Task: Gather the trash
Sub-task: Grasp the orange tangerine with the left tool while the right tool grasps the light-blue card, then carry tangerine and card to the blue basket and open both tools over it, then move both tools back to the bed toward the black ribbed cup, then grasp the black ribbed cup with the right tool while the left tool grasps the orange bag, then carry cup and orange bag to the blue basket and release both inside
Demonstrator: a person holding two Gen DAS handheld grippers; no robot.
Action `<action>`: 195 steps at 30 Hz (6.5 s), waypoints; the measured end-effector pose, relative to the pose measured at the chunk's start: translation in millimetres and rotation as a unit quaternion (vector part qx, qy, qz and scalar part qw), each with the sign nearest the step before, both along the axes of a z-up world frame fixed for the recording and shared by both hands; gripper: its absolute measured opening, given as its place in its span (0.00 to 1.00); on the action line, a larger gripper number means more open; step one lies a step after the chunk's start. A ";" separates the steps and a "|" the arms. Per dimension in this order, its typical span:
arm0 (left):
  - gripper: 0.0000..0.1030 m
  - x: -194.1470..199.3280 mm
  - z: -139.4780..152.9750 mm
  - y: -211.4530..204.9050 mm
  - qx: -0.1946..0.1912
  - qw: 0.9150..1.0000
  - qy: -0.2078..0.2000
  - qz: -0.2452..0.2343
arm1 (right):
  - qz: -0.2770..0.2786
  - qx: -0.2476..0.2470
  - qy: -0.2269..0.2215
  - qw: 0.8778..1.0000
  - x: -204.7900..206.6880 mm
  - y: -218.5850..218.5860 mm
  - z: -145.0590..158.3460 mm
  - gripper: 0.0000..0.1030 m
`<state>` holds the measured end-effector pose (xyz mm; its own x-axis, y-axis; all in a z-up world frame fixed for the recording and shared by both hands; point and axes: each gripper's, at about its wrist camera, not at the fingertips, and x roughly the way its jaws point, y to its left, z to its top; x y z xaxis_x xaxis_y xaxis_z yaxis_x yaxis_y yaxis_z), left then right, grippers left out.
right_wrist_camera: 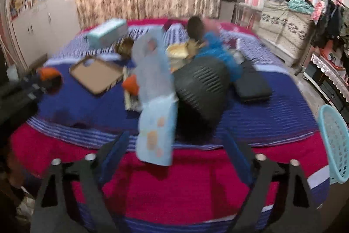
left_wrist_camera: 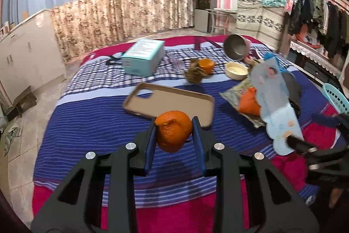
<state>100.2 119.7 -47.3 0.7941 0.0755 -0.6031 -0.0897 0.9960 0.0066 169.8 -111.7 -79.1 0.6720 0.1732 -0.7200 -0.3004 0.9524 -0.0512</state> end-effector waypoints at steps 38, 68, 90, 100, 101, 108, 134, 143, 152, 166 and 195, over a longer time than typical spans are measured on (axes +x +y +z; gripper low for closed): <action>0.29 24.2 53.7 -66.2 0.003 0.997 -0.062 -0.052 | -0.042 0.128 -0.081 0.988 -6.7 -138.9 89.1 0.09; 0.29 122.3 30.2 -439.9 -0.024 0.940 -0.046 -0.338 | -0.369 0.083 -0.066 0.923 10.5 -454.2 36.7 0.09; 0.87 146.8 25.8 -416.2 0.014 0.963 -0.045 -0.265 | -0.363 0.078 -0.055 0.927 33.8 -439.4 23.8 0.09; 0.92 126.3 53.0 -320.1 0.005 0.979 -0.061 -0.196 | -0.350 0.055 -0.053 0.933 63.8 -414.2 13.4 0.40; 0.92 124.8 55.3 -312.6 0.005 0.979 -0.062 -0.192 | -0.355 0.052 -0.060 0.932 61.5 -413.3 16.9 0.47; 0.95 108.5 75.8 -236.4 -0.001 0.987 -0.077 -0.138 | -0.364 0.041 -0.100 0.925 47.0 -400.4 42.7 0.80; 0.95 60.4 1.8 -48.9 0.020 1.000 0.002 0.008 | -0.139 0.055 -0.084 0.985 54.4 -172.2 50.4 0.90; 0.95 52.8 0.0 -4.5 0.023 0.999 -0.009 0.038 | -0.044 0.095 -0.044 0.994 62.5 -82.0 40.8 0.91; 0.95 48.7 0.7 16.5 0.018 0.999 -0.014 0.048 | -0.033 0.114 0.011 0.993 86.0 -48.6 14.1 0.92; 0.95 55.8 -2.8 -15.9 0.021 1.000 -0.002 0.013 | 0.004 0.129 0.035 0.991 76.9 -60.9 8.8 0.68; 0.07 97.1 29.3 -138.1 0.026 0.993 -0.017 -0.112 | -0.146 0.108 -0.048 0.982 60.4 -256.0 53.7 0.68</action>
